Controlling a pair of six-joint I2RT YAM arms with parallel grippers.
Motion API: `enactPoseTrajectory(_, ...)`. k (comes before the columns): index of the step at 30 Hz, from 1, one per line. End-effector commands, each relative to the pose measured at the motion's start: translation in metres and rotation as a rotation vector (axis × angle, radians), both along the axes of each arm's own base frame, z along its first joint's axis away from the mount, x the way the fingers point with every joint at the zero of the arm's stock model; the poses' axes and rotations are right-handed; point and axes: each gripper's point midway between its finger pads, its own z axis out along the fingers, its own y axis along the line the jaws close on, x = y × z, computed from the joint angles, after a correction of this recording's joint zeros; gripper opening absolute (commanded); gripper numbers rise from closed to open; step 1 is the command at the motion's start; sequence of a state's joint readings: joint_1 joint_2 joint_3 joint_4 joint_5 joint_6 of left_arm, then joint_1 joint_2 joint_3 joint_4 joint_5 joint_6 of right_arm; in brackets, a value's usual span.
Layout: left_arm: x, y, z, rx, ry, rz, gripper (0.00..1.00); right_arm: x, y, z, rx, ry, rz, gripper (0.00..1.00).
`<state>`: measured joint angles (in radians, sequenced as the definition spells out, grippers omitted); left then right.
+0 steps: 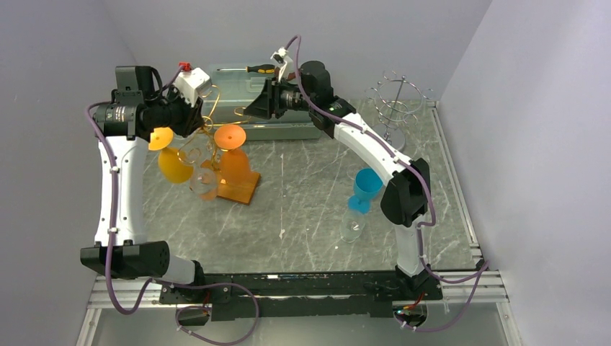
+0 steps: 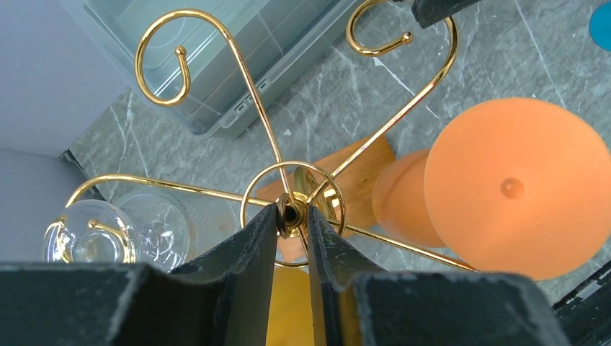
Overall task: Place the wine glass upside down on the wine glass rack
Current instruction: Adjust the wine rack at the center of the board.
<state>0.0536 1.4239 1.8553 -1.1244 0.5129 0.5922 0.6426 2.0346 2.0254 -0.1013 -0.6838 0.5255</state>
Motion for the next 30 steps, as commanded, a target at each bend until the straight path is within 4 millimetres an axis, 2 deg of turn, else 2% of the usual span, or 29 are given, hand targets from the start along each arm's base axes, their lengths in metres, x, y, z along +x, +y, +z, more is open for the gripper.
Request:
enactPoseTrajectory(1, -0.001, -0.002, 0.011, 0.022, -0.059, -0.018, 0.26, -0.008, -0.002, 0.009, 0.038, -0.006, 0.025, 0.39)
enactPoseTrajectory(4, -0.001, -0.004, 0.010, 0.023, -0.056, -0.025, 0.23, -0.008, -0.004, 0.002, 0.016, 0.009, 0.014, 0.45)
enactPoseTrajectory(7, -0.002, -0.006, 0.010, 0.023, -0.056, -0.031, 0.22, -0.011, -0.004, 0.004, 0.031, 0.010, 0.023, 0.44)
enactPoseTrajectory(9, -0.002, -0.007, 0.011, 0.025, -0.058, -0.034, 0.20, -0.014, -0.004, 0.007, 0.045, 0.013, 0.027, 0.38)
enactPoseTrajectory(13, -0.002, -0.009, 0.010, 0.032, -0.065, -0.042, 0.16, -0.020, -0.005, 0.022, 0.093, -0.007, 0.040, 0.09)
enactPoseTrajectory(17, 0.000, -0.011, 0.007, 0.033, -0.060, -0.052, 0.10, -0.031, -0.006, 0.031, 0.116, -0.010, 0.041, 0.00)
enactPoseTrajectory(20, 0.002, -0.013, 0.005, 0.030, -0.052, -0.058, 0.08, -0.044, -0.004, 0.032, 0.126, -0.010, 0.041, 0.00)
enactPoseTrajectory(27, 0.006, -0.015, 0.003, 0.023, -0.049, -0.064, 0.05, -0.054, -0.012, 0.027, 0.144, 0.044, -0.029, 0.00)
enactPoseTrajectory(30, 0.003, -0.027, -0.001, 0.015, -0.038, -0.098, 0.05, -0.058, -0.015, 0.024, 0.138, 0.056, -0.057, 0.00)
